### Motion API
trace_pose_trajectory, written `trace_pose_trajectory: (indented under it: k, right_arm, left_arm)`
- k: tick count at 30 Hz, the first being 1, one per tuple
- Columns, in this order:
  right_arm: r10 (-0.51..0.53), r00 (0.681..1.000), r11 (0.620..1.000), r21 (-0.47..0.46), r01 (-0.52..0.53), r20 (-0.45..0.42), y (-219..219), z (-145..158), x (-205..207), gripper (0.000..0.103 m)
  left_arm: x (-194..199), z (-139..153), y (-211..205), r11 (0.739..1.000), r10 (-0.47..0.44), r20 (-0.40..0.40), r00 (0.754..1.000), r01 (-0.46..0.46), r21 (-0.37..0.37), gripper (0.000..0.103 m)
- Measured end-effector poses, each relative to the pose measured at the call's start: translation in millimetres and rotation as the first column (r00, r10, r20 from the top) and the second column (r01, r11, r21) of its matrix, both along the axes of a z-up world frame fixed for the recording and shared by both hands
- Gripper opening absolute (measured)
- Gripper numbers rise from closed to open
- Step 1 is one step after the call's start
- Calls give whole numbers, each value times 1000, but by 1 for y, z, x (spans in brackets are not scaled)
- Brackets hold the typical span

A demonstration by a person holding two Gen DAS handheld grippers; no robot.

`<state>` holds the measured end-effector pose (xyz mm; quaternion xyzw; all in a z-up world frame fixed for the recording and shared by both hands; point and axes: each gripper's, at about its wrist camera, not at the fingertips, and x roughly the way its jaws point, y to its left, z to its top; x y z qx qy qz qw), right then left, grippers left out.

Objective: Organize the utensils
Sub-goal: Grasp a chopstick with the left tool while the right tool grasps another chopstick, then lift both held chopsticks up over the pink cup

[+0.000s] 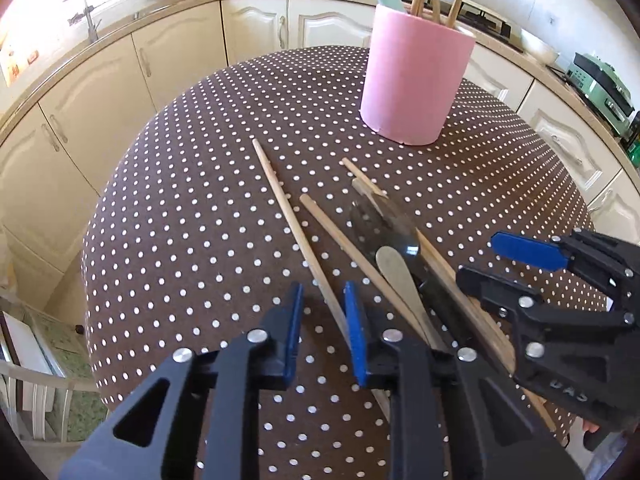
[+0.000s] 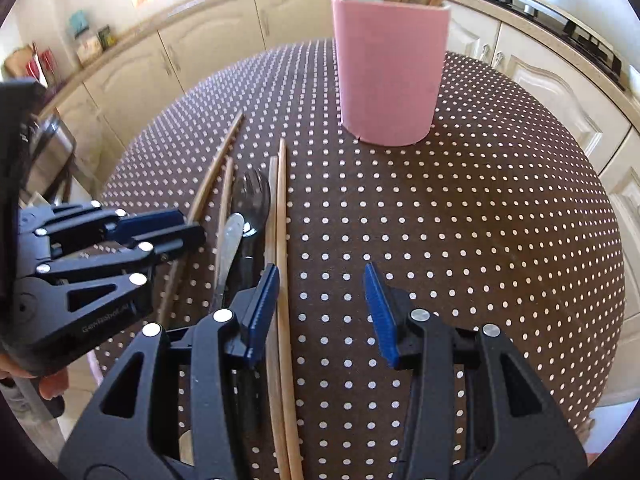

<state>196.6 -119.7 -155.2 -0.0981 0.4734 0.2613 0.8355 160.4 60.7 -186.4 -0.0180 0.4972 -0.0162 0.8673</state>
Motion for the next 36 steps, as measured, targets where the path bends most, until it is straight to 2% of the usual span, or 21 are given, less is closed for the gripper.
trace_pose_trajectory:
  k: [6,11,12,15,18,21,26,32,36]
  right_arm:
    - [28,999,997,-68,-31,-46,16,2,11,44]
    - [88,992,973,-205,-104,-87,45,1,13,42]
    - [93,992,968,-226,-111,-87,48,2,13,41]
    - [107,988,967,-221,-129,-109,57,3,16,27]
    - [101,987,974,-192,-124,-126,61,4,24,12]
    - [89,988,983,-151,-107,-124,55,6,29,6]
    - [69,992,995,-58,-75,-102,25,8,30,6]
    - [44,999,998,45,-43,-9,-10,29,18,6]
    - [24,997,988,152,-35,70,-28,48,11,6]
  left_arm:
    - [5,1,6,1000,6,-13,1000,-6,-16,14]
    - [17,3,0,1000,-7,-31,999,8,5,14]
    - [20,3,-1,1000,-8,-32,999,9,7,14]
    - [28,4,-4,1000,3,-39,999,-3,-5,14]
    - [33,5,-3,1000,12,-43,999,-13,-8,12]
    - [34,5,3,999,29,-31,999,-31,-37,9]
    - [28,5,17,988,69,-6,998,-69,-135,5]
    - [13,15,23,978,103,66,993,-89,-188,5]
    - [3,32,20,964,116,183,976,-67,-256,5]
